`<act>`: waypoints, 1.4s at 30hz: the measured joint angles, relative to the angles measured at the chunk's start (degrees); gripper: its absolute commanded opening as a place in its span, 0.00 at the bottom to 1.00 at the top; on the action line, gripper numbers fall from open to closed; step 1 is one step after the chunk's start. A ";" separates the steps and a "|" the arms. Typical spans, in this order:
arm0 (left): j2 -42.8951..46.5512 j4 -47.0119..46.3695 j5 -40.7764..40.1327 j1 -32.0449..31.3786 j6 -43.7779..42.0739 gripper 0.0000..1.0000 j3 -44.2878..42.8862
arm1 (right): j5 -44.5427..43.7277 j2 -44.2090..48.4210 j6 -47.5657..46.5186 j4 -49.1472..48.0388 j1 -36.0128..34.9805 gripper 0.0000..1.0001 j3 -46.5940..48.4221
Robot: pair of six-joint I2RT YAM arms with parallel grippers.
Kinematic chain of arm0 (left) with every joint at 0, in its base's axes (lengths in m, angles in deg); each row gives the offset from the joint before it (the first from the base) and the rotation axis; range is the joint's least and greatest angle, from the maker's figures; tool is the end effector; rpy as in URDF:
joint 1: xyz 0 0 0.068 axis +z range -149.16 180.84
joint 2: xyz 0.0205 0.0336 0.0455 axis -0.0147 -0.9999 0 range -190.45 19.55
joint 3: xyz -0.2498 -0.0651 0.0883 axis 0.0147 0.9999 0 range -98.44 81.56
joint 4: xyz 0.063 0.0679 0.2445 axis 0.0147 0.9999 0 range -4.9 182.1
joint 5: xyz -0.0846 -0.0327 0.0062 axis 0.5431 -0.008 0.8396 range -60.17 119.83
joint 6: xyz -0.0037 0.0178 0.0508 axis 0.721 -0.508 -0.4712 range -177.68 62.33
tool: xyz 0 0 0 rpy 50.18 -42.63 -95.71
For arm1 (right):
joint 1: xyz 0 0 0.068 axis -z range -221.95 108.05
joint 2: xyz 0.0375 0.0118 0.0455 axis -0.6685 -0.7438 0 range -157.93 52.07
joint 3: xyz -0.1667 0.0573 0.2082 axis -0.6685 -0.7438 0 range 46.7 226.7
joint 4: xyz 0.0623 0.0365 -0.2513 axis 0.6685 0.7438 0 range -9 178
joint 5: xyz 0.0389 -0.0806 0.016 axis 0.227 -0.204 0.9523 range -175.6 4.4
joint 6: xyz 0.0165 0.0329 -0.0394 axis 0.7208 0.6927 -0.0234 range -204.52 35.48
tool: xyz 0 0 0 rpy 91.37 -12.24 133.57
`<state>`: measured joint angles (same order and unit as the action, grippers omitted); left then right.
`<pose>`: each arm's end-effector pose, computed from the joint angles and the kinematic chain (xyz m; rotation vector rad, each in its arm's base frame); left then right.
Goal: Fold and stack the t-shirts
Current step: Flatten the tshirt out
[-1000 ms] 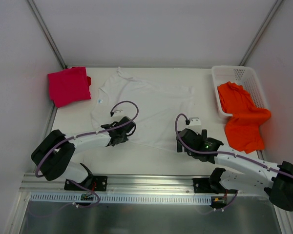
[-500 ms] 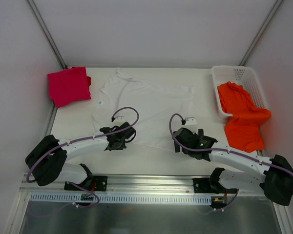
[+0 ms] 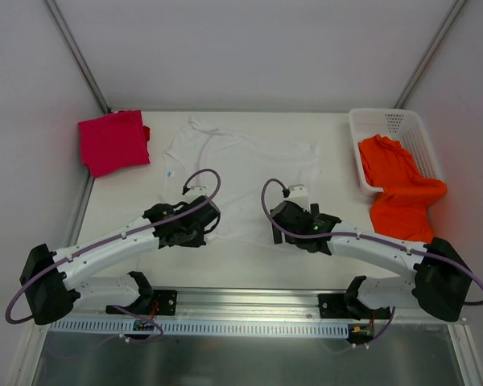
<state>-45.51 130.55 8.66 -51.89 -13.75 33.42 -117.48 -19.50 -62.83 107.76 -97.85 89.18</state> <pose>0.1375 -0.1595 0.2440 0.0790 2.5490 -0.1515 0.1493 0.1867 0.2110 -0.4925 2.2989 -0.0705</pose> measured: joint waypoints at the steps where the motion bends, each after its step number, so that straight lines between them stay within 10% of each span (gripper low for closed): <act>1: 0.28 1.99 0.50 -0.94 0.02 0.00 -1.14 | 0.02 -0.04 0.13 0.04 -0.04 0.89 -0.11; 15: 6.69 21.14 0.44 -6.21 2.25 0.00 -4.90 | 0.57 17.88 5.90 5.64 -1.75 0.88 -7.74; 42: 0.50 21.53 -0.09 -6.23 2.73 0.00 -4.72 | -6.34 27.10 32.30 6.29 -5.70 0.84 -24.39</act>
<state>-45.00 152.08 8.57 -58.12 -11.02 28.70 -123.82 7.60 -30.52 114.06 -103.55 64.79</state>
